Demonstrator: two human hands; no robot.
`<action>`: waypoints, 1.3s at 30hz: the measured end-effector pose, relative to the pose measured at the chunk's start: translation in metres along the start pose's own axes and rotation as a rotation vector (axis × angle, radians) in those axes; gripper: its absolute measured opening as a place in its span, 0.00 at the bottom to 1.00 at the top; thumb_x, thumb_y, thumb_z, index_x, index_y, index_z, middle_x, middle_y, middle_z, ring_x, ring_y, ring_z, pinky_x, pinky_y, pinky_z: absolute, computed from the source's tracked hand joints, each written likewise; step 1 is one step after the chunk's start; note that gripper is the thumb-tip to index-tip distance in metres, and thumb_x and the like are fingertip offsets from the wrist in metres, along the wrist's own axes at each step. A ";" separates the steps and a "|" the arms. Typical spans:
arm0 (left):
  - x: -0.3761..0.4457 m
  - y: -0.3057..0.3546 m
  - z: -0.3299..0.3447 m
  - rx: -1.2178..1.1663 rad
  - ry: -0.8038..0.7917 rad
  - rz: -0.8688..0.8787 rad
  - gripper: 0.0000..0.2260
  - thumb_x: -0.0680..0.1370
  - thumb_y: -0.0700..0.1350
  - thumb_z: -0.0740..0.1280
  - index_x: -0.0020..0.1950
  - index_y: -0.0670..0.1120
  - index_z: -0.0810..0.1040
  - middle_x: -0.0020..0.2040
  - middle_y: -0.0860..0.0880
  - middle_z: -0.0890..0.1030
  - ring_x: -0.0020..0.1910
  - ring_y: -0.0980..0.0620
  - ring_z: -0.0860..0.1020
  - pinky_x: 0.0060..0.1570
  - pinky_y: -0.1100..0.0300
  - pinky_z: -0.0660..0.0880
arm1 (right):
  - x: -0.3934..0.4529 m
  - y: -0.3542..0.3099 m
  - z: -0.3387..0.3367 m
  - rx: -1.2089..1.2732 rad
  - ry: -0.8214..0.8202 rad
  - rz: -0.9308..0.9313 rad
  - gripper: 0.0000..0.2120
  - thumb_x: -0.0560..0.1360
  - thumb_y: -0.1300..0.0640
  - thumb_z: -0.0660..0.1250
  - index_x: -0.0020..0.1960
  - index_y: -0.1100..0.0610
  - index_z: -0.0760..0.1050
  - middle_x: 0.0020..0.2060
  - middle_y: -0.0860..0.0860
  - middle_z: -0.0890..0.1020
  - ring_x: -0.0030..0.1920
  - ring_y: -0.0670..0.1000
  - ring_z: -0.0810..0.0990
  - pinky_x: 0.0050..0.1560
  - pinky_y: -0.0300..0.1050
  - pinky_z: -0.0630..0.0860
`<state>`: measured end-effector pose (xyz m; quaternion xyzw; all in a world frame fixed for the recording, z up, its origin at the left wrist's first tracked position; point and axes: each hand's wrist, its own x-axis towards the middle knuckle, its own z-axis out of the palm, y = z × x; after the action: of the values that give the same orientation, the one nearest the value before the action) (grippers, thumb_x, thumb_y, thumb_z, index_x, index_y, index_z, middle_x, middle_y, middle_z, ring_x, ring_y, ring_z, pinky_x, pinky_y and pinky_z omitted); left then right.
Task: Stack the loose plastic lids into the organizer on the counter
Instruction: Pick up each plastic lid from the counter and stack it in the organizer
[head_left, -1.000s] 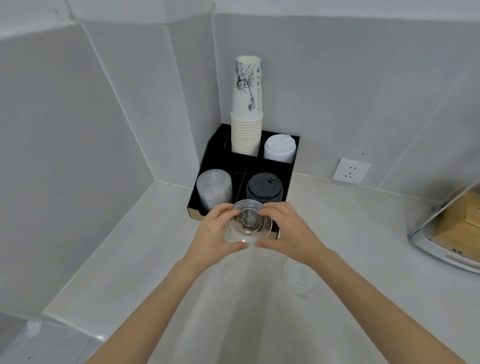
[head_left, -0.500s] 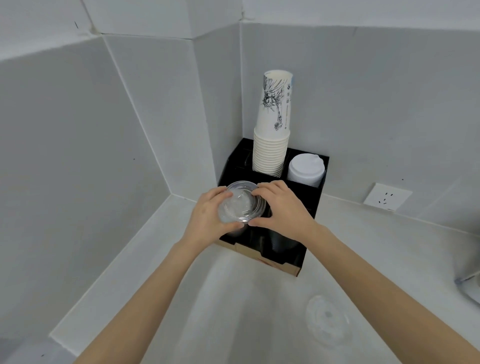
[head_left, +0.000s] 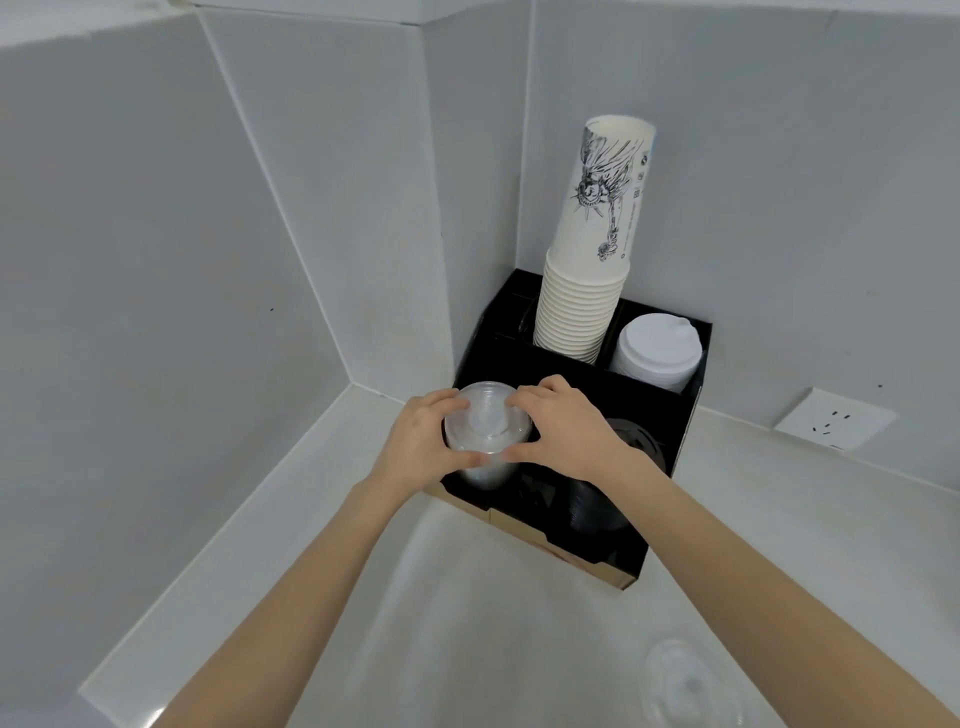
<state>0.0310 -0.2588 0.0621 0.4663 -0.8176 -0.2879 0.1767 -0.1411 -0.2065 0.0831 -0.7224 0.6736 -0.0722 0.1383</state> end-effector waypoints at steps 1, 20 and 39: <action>0.000 -0.002 0.001 0.003 -0.005 -0.004 0.32 0.61 0.50 0.77 0.62 0.45 0.72 0.67 0.46 0.71 0.65 0.46 0.68 0.64 0.58 0.62 | 0.002 0.000 0.002 -0.012 -0.014 0.000 0.29 0.69 0.44 0.69 0.64 0.57 0.68 0.62 0.53 0.76 0.62 0.57 0.67 0.61 0.53 0.68; 0.000 0.008 0.002 0.086 -0.048 -0.081 0.34 0.62 0.52 0.76 0.64 0.46 0.68 0.64 0.44 0.69 0.64 0.45 0.67 0.61 0.54 0.67 | -0.002 0.003 0.005 -0.141 0.087 -0.024 0.37 0.69 0.41 0.67 0.71 0.55 0.58 0.66 0.53 0.72 0.66 0.56 0.66 0.66 0.51 0.61; -0.079 0.123 0.041 -0.146 -0.137 0.227 0.20 0.69 0.46 0.71 0.59 0.47 0.73 0.58 0.47 0.78 0.56 0.53 0.74 0.54 0.63 0.68 | -0.170 0.029 -0.032 0.231 0.352 0.178 0.21 0.74 0.51 0.66 0.64 0.54 0.69 0.63 0.51 0.75 0.66 0.51 0.66 0.65 0.45 0.64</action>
<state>-0.0332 -0.1286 0.1065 0.3360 -0.8520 -0.3560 0.1854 -0.1926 -0.0427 0.1192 -0.6158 0.7356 -0.2614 0.1065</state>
